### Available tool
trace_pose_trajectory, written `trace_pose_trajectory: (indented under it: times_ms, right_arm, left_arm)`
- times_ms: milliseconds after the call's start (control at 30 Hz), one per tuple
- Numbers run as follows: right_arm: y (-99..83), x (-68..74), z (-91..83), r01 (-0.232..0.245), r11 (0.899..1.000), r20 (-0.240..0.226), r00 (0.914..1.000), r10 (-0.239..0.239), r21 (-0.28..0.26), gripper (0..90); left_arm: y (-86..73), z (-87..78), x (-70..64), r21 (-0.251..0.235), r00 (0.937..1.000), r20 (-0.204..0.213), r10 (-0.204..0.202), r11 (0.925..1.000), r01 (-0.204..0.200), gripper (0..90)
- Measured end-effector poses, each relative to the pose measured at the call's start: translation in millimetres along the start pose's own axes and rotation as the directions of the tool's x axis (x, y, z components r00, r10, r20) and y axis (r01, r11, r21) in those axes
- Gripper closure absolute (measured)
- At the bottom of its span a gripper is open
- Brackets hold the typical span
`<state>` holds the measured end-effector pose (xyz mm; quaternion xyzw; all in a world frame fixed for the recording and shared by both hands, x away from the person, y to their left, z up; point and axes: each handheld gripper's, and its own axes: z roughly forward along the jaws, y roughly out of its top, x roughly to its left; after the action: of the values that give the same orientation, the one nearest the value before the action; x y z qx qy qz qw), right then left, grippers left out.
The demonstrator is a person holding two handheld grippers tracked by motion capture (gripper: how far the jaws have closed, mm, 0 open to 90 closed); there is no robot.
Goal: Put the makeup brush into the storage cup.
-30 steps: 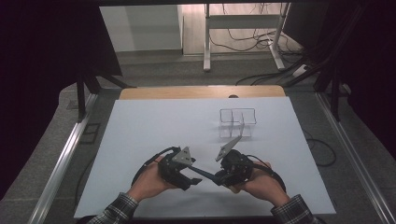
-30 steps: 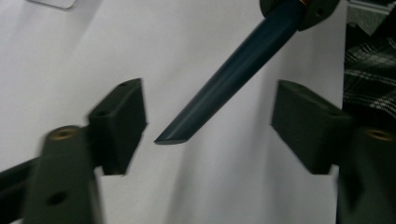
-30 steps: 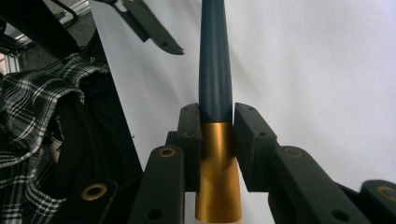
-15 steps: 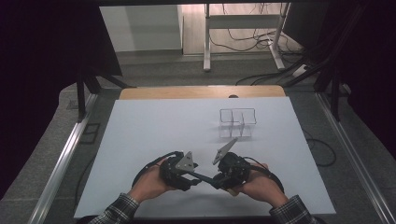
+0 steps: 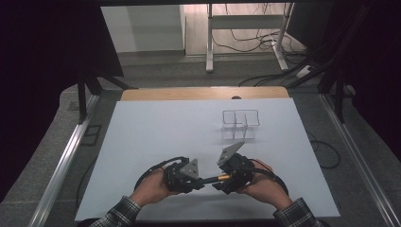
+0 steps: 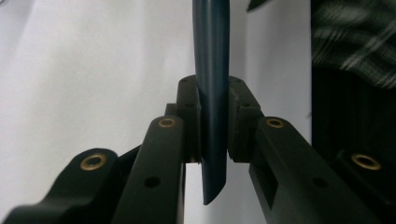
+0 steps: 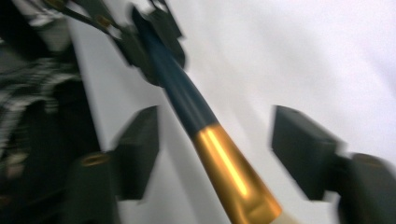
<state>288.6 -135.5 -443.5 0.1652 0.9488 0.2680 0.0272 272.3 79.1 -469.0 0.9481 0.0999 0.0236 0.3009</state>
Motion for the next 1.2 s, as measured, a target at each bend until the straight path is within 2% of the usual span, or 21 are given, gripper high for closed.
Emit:
trace_pose_trajectory:
  times_ms: [67,167,300,633,833,900,1200]
  right_arm:
    - [-2.3,-1.3,0.2,-0.003,1.0,0.0,1.0,0.003,-0.013,20.3]
    - [-3.9,-4.2,-1.0,-0.02,0.999,0.01,0.9997,0.021,-0.037,11.7]
    - [-8.0,-6.6,-2.1,-0.022,0.999,0.064,0.9977,0.025,-0.049,5.8]
    - [-19.9,-12.6,-9.2,-0.092,0.992,0.092,0.9906,0.1,-0.088,2.4]
    - [-27.5,-15.4,-14.5,-0.131,0.985,0.095,0.9852,0.142,-0.117,3.1]
    - [-29.8,-16.2,-16.1,-0.144,0.982,0.097,0.9829,0.156,-0.122,3.4]
    - [-38.0,-17.4,-15.0,-0.199,0.969,0.097,0.9718,0.215,-0.149,0.0]
  left_arm:
    - [-2.2,-0.5,2.4,0.0,0.9997,0.004,-0.023,0.9997,0.023,78.4]
    - [-4.3,-0.4,3.1,0.0,0.9995,-0.002,-0.032,0.9995,0.032,78.4]
    - [-5.4,-0.9,1.8,-0.005,0.9991,-0.004,-0.041,0.9991,0.041,78.4]
    - [-11.8,-1.0,2.4,-0.016,0.9965,-0.02,-0.082,0.9965,0.081,78.3]
    - [-17.0,-5.7,3.3,-0.051,0.9923,-0.028,-0.121,0.9915,0.119,78.3]
    - [-19.0,-7.0,3.3,-0.063,0.992,-0.033,-0.122,0.9909,0.119,78.3]
    - [-25.3,-10.9,1.1,-0.137,0.986,-0.036,-0.163,0.9781,0.157,78.3]
